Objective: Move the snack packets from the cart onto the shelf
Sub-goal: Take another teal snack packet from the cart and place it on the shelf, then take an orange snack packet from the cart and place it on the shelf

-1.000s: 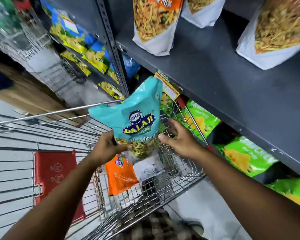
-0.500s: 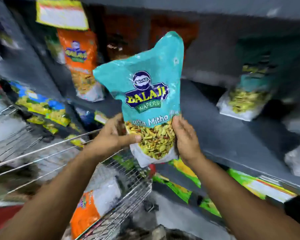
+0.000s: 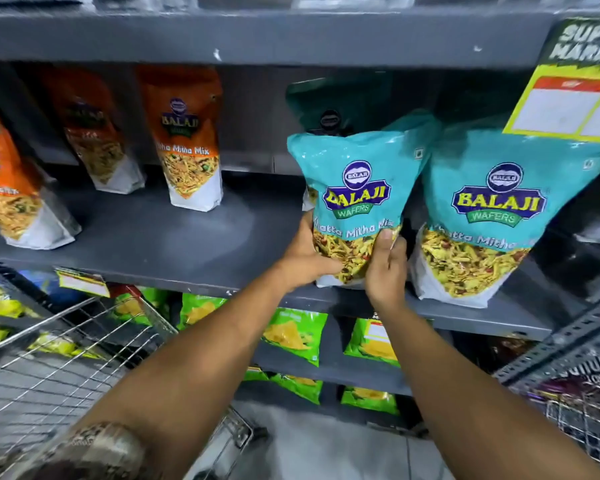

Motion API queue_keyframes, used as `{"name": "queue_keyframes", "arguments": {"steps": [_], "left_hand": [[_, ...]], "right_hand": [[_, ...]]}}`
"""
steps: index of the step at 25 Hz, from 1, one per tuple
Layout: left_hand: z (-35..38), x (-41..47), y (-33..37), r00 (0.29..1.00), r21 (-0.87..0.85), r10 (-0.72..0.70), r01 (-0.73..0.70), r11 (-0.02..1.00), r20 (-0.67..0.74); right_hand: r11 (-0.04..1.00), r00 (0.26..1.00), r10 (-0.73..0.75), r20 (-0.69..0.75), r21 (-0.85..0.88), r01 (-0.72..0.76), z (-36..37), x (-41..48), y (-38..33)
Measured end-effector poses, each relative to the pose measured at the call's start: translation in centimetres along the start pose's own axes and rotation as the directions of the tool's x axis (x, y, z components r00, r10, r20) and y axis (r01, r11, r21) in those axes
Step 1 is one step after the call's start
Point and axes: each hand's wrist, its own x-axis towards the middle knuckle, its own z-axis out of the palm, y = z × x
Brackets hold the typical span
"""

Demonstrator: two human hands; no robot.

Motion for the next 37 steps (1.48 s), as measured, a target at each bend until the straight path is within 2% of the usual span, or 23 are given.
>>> {"name": "queue_keyframes", "arguments": {"steps": [3,5,7,8,10,12,15,17,19,21,22,24,26,27,28,29,30,32,35,37], "left_hand": [[-0.2,0.4,0.1,0.999,0.074,-0.014,0.011,0.997,0.046],[-1.2,-0.8,0.0,0.996,0.169,-0.051,0.038,0.985,0.074],[-3.5,-3.6,-1.2,0.999,0.279,-0.044,0.05,0.959,-0.028],[-5.6,-5.5,-2.3,0.994,0.348,0.007,0.031,0.937,-0.107],[-11.0,-9.7,-4.6,0.966,0.524,0.156,-0.026,0.852,-0.207],[-17.8,-14.4,-7.1,0.943,0.654,0.19,0.037,0.755,-0.272],[-27.5,-22.4,-12.0,0.91,0.752,0.03,0.323,0.575,-0.413],[-31.2,-27.5,-15.9,0.868,0.757,-0.146,0.487,0.435,-0.475],[-32.8,-31.8,-20.2,0.814,0.758,-0.346,0.57,0.317,-0.467],[-32.1,-34.6,-23.9,0.747,0.76,-0.528,0.596,0.261,-0.404],[-31.4,-35.5,-25.6,0.71,0.744,-0.596,0.614,0.264,-0.374],[-29.5,-36.5,-29.1,0.628,0.647,-0.696,0.698,0.306,-0.348],[-27.2,-36.4,-31.4,0.499,0.47,-0.795,0.825,0.313,-0.344],[-26.4,-36.2,-32.4,0.378,0.28,-0.871,0.913,0.295,-0.314],[-25.7,-35.9,-32.9,0.236,0.004,-0.946,0.97,0.242,-0.222],[-25.2,-35.8,-33.4,0.134,-0.294,-0.988,0.944,0.152,-0.08],[-24.7,-35.8,-33.9,0.08,-0.545,-0.996,0.837,0.051,0.029],[-24.4,-36.1,-35.2,0.025,-0.841,-0.992,0.533,-0.088,0.12],[-24.2,-36.2,-36.6,0.017,-0.977,-0.979,0.072,-0.199,0.201],[-23.9,-35.7,-36.9,-0.031,-0.972,-0.983,-0.156,-0.173,0.18]], "right_hand": [[1.0,1.0,-0.006,0.025,0.027,0.005,-0.7,-0.2,0.0],[0.999,0.999,-0.038,0.003,-0.021,0.038,-1.2,-2.1,0.1],[0.981,0.99,-0.14,-0.005,-0.135,0.138,-1.1,-6.0,0.6],[0.96,0.978,-0.206,0.023,-0.191,0.206,-0.6,-8.4,0.8],[0.91,0.918,-0.338,0.206,-0.178,0.375,1.1,-12.9,0.5],[0.873,0.776,-0.405,0.483,-0.048,0.486,4.8,-15.6,-0.7],[0.861,0.494,-0.347,0.797,0.062,0.505,13.8,-18.3,-3.0],[0.845,0.321,-0.249,0.914,0.043,0.533,20.0,-19.9,-3.6],[0.816,0.158,-0.116,0.981,0.004,0.578,25.5,-21.6,-2.9],[0.764,0.026,0.022,0.999,-0.033,0.644,29.1,-22.8,-1.2],[0.723,-0.039,0.089,0.995,-0.038,0.689,30.7,-23.5,-0.1],[0.635,-0.189,0.229,0.955,0.001,0.773,33.5,-25.2,2.2],[0.566,-0.319,0.359,0.877,0.068,0.822,35.1,-26.9,4.2],[0.547,-0.368,0.409,0.835,0.099,0.831,36.0,-27.9,5.5],[0.53,-0.407,0.438,0.801,0.136,0.837,36.5,-28.8,6.5],[0.51,-0.445,0.464,0.766,0.179,0.841,36.8,-29.9,7.6],[0.49,-0.478,0.485,0.732,0.224,0.842,37.1,-30.8,8.7],[0.461,-0.523,0.532,0.666,0.291,0.838,37.4,-32.3,10.5],[0.428,-0.518,0.623,0.586,0.299,0.853,37.5,-33.0,12.1],[0.389,-0.503,0.638,0.583,0.32,0.864,37.4,-32.8,12.2]]}}
